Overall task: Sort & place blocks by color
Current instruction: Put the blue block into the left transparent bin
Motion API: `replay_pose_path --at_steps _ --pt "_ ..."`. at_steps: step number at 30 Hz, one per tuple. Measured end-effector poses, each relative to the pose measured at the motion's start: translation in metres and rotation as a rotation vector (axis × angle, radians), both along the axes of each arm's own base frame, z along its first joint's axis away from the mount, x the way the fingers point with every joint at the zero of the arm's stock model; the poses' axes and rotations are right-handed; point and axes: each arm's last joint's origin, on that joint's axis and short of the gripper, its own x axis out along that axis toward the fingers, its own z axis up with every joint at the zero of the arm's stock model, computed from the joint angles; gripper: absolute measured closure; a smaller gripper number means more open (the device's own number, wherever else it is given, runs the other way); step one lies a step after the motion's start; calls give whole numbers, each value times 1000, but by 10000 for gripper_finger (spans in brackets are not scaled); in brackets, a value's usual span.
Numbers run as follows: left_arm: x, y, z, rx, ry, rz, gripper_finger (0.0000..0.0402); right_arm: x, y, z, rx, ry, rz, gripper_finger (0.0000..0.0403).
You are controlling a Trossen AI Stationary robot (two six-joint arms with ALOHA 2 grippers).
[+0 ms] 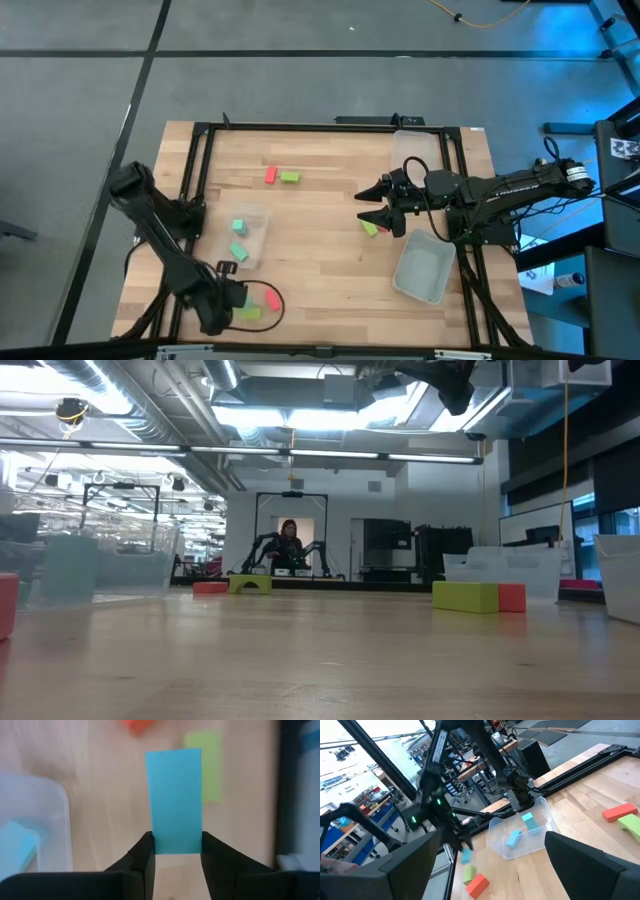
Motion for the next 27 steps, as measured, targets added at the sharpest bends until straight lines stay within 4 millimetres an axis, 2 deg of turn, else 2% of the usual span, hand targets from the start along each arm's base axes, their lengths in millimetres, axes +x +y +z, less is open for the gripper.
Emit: replay_pose_path --at_steps 4,7,12,15,18,24,27 --pt "-10 15 49 -158 -174 49 287 0 0 0 5 -3 0 34" --pt "-12 39 91 -231 -447 155 287 0 0 3 8 -27 0 34" --pt "-10 94 144 -92 -882 313 287 0 0 12 17 -119 0 34" --pt "-8 121 164 -19 -1049 334 287 0 0 17 12 -174 9 34" --pt "-2 138 158 -62 -1201 293 287 -1 1 20 -10 -205 27 34" --pt "9 165 101 -226 -1371 314 287 -1 1 20 -37 -216 27 34" --pt "12 177 87 -246 -1430 342 287 -1 1 20 -93 -223 25 34"
